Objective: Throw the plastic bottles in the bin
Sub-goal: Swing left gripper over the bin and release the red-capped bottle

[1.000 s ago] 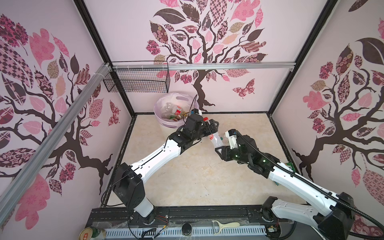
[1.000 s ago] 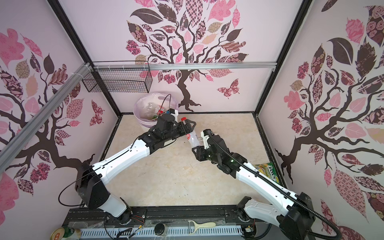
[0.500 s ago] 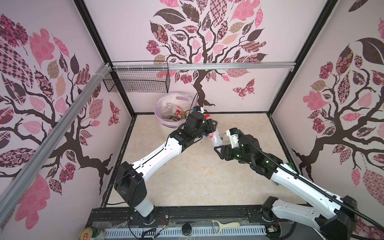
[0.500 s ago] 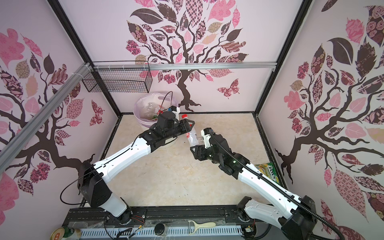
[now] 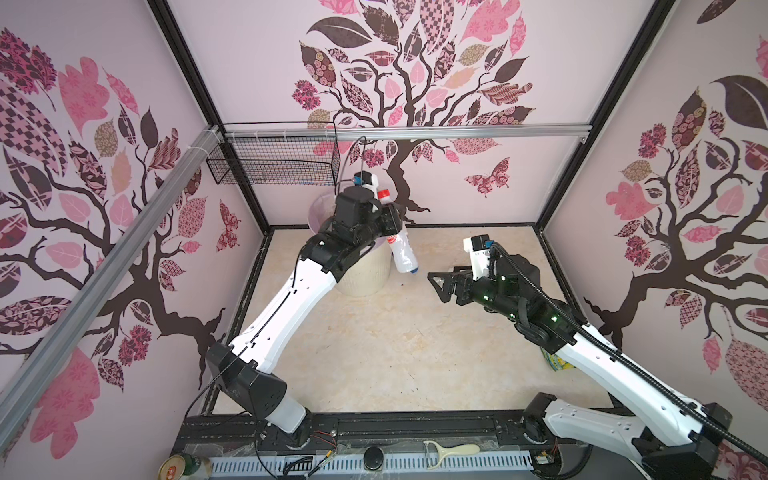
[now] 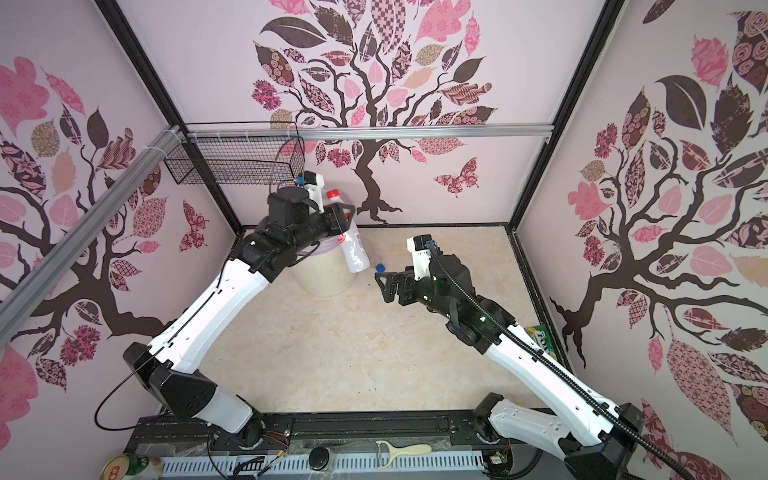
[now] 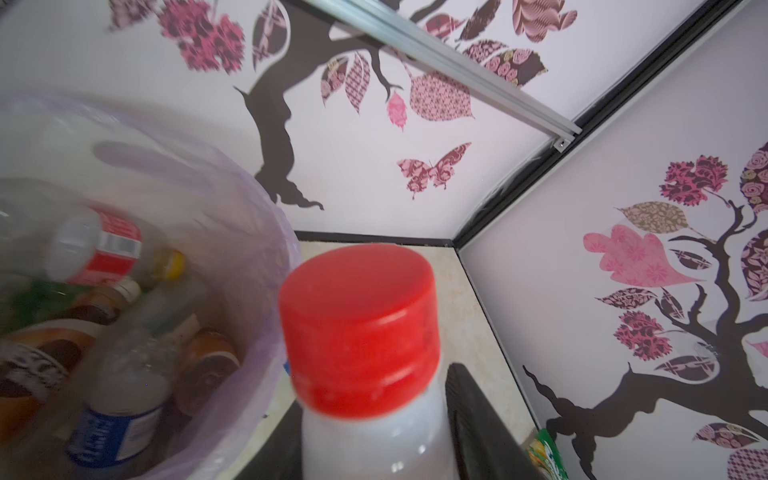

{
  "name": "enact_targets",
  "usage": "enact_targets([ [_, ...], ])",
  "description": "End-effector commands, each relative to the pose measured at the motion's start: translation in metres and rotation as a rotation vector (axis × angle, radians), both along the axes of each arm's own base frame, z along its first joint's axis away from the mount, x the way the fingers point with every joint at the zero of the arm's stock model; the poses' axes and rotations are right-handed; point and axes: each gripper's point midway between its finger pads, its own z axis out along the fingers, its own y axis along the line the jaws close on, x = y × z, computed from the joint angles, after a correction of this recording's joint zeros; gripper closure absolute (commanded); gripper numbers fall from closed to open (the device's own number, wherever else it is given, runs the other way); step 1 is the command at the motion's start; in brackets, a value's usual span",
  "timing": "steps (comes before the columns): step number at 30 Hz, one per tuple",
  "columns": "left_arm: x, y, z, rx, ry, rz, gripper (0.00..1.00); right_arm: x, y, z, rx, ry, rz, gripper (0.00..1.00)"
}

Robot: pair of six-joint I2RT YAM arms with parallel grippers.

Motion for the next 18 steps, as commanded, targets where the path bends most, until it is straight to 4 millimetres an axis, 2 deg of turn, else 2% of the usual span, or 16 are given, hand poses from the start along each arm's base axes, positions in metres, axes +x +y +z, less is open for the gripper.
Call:
enact_targets([
  [1, -0.012, 0.034, 0.073, 0.127, -0.219, 0.082, 0.54, 0.004, 0.004, 0.030, 0.012, -0.056, 0.001, 0.00],
  [4, -0.010, 0.054, 0.113, 0.250, -0.379, 0.151, 0.52, 0.008, 0.011, 0.043, 0.034, -0.064, 0.016, 0.00],
  [6, -0.014, 0.071, 0.144, 0.314, -0.483, 0.231, 0.52, 0.010, 0.015, 0.044, 0.041, -0.059, 0.024, 0.00],
  [9, -0.031, 0.089, 0.192, 0.345, -0.636, 0.313, 0.52, 0.012, 0.017, 0.038, 0.037, -0.044, 0.024, 0.01],
  [12, -0.047, 0.100, 0.228, 0.345, -0.759, 0.368, 0.53, 0.014, 0.018, 0.030, 0.028, -0.036, 0.021, 0.00],
  [15, -0.047, 0.103, 0.243, 0.363, -0.809, 0.401, 0.55, 0.016, 0.021, 0.021, 0.020, -0.021, 0.024, 0.00],
  [18, -0.019, 0.098, 0.224, 0.401, -0.774, 0.401, 0.55, 0.018, 0.024, 0.014, 0.020, -0.010, 0.029, 0.00],
])
